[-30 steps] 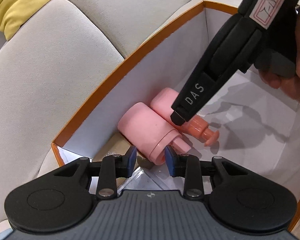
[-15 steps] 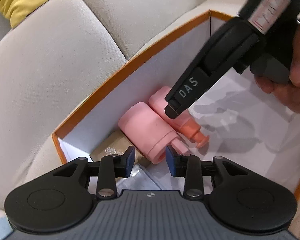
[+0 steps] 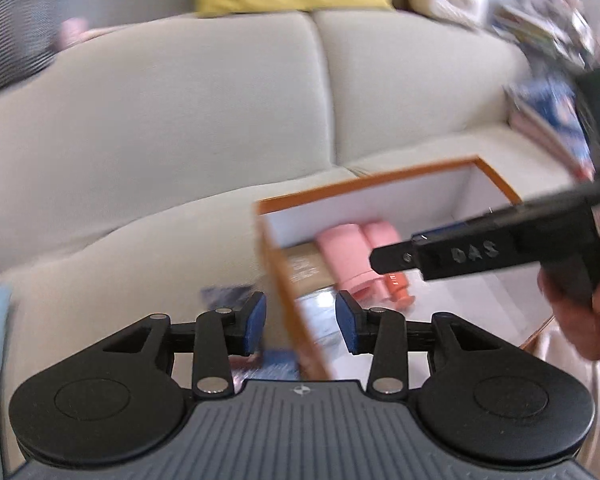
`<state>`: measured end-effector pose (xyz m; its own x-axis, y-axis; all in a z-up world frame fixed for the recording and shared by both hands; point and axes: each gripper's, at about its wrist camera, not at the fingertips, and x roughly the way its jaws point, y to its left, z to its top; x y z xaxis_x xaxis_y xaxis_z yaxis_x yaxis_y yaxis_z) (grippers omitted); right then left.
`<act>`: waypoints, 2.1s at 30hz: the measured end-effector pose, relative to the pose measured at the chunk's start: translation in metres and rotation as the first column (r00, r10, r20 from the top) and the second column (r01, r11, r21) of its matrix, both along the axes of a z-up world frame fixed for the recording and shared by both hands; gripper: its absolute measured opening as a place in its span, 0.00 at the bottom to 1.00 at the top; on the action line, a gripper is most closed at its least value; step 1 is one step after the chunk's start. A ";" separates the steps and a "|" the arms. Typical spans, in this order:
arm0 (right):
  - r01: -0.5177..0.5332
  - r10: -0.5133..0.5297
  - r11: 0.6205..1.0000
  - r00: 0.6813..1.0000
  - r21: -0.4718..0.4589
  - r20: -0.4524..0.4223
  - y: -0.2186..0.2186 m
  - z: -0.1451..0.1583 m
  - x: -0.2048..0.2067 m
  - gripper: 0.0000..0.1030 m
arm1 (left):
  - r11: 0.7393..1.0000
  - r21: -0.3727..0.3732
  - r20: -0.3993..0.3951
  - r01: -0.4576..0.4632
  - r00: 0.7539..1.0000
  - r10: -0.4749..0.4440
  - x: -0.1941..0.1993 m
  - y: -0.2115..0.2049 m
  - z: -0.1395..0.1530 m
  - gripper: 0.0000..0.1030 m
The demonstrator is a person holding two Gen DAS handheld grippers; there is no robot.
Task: Organize rigid objects
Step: 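Move both tools out of the shoebox to the pile of items, then grasp the black-and-plaid glasses case with the left tool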
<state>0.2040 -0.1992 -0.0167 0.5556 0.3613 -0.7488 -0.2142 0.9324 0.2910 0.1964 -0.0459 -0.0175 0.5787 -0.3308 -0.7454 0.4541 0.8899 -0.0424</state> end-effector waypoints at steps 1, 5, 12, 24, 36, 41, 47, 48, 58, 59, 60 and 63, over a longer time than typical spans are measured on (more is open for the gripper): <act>-0.013 0.013 1.000 1.000 0.011 0.015 0.008 0.004 -0.005 0.46 | 0.999 -0.018 -0.008 -0.032 0.999 0.032 -0.002 0.014 0.003 0.45; -0.087 0.084 0.995 0.994 0.038 0.064 0.046 0.016 -0.025 0.46 | 0.981 -0.091 -0.042 -0.169 0.985 0.166 -0.012 0.059 0.009 0.45; -0.219 0.217 0.976 0.974 0.016 0.061 0.114 0.014 -0.051 0.40 | 0.941 -0.105 -0.171 -0.321 0.938 0.300 -0.039 0.132 -0.007 0.45; -0.344 0.334 0.923 0.939 -0.175 -0.085 0.185 -0.046 -0.078 0.15 | 0.852 -0.078 -0.482 -0.517 0.768 0.422 -0.032 0.162 -0.085 0.49; -0.398 0.370 0.888 0.916 -0.232 -0.156 0.188 -0.089 -0.080 0.15 | 0.858 -0.022 -0.565 -0.514 0.714 0.414 -0.021 0.156 -0.123 0.69; -0.414 0.381 0.874 0.909 -0.254 -0.169 0.190 -0.094 -0.082 0.16 | 0.854 -0.060 -0.573 -0.517 0.718 0.395 -0.024 0.156 -0.122 0.54; -0.407 0.376 0.880 0.912 -0.247 -0.164 0.185 -0.092 -0.084 0.17 | 0.850 -0.116 -0.546 -0.514 0.748 0.377 -0.039 0.157 -0.107 0.37; -0.406 0.375 0.878 0.913 -0.255 -0.160 0.184 -0.091 -0.086 0.17 | 0.853 -0.123 -0.530 -0.507 0.760 0.375 -0.043 0.157 -0.102 0.33; -0.400 0.368 0.867 0.916 -0.298 -0.160 0.182 -0.092 -0.088 0.09 | 0.864 -0.222 -0.485 -0.452 0.820 0.304 -0.045 0.145 -0.081 0.20; -0.400 0.367 0.867 0.916 -0.296 -0.164 0.182 -0.093 -0.089 0.09 | 0.869 -0.202 -0.479 -0.451 0.820 0.314 -0.041 0.142 -0.082 0.21; -0.399 0.364 0.870 0.916 -0.290 -0.169 0.181 -0.094 -0.088 0.09 | 0.872 -0.190 -0.476 -0.451 0.819 0.321 -0.039 0.139 -0.084 0.22; -0.394 0.355 0.874 0.917 -0.283 -0.181 0.181 -0.097 -0.083 0.09 | 0.871 -0.191 -0.483 -0.453 0.815 0.319 -0.032 0.135 -0.093 0.23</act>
